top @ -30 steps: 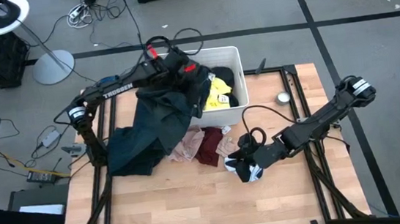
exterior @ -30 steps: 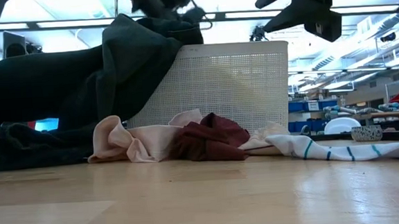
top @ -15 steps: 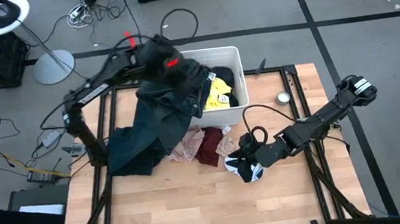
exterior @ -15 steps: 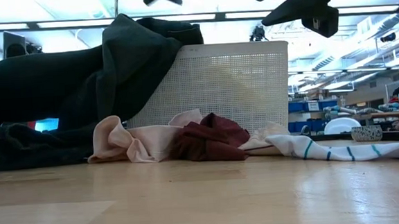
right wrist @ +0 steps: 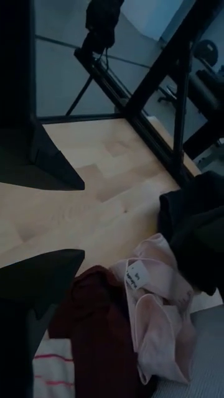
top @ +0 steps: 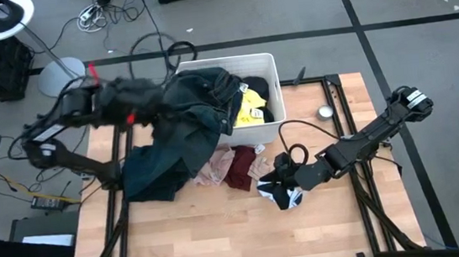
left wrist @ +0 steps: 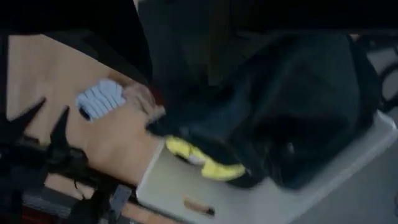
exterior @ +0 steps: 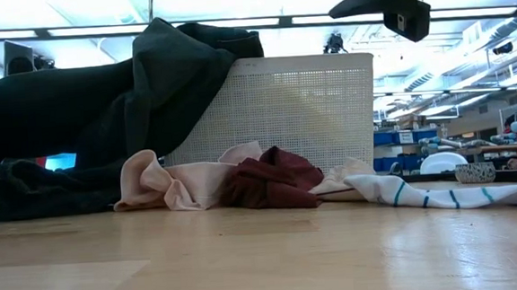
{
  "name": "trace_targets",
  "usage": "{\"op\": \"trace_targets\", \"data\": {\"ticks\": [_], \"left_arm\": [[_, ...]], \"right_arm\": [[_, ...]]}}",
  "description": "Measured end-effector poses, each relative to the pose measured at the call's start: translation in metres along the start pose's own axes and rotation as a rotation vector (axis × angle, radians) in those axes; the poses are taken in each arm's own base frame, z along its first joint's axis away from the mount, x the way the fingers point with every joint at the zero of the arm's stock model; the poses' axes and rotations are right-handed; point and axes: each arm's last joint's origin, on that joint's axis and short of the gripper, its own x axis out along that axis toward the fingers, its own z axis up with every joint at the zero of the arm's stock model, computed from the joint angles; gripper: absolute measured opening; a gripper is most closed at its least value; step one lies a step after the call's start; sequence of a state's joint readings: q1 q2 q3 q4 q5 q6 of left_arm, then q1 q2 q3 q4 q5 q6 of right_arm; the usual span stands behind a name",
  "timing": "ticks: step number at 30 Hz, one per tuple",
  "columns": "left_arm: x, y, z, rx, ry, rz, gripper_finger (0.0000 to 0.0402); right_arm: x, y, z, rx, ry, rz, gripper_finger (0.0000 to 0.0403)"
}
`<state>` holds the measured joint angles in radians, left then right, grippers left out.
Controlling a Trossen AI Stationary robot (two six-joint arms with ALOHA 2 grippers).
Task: Sort clothes
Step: Put the dark blue jeans into the white bin
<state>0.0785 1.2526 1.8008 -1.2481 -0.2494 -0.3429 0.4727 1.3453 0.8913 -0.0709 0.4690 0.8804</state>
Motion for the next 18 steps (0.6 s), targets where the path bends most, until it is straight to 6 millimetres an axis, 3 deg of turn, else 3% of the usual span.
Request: {"op": "trace_targets", "data": {"ticks": [6, 18], "left_arm": [[0.000, 0.000, -0.049, -0.074, 0.068, 0.016, 0.0161], [0.030, -0.005, -0.124, -0.242, 0.353, -0.027, 0.0161]], "right_arm": [[0.002, -0.001, 0.004, 0.012, -0.017, -0.001, 0.0164], [0.004, -0.004, 0.007, 0.021, -0.028, -0.010, 0.0164]]}}
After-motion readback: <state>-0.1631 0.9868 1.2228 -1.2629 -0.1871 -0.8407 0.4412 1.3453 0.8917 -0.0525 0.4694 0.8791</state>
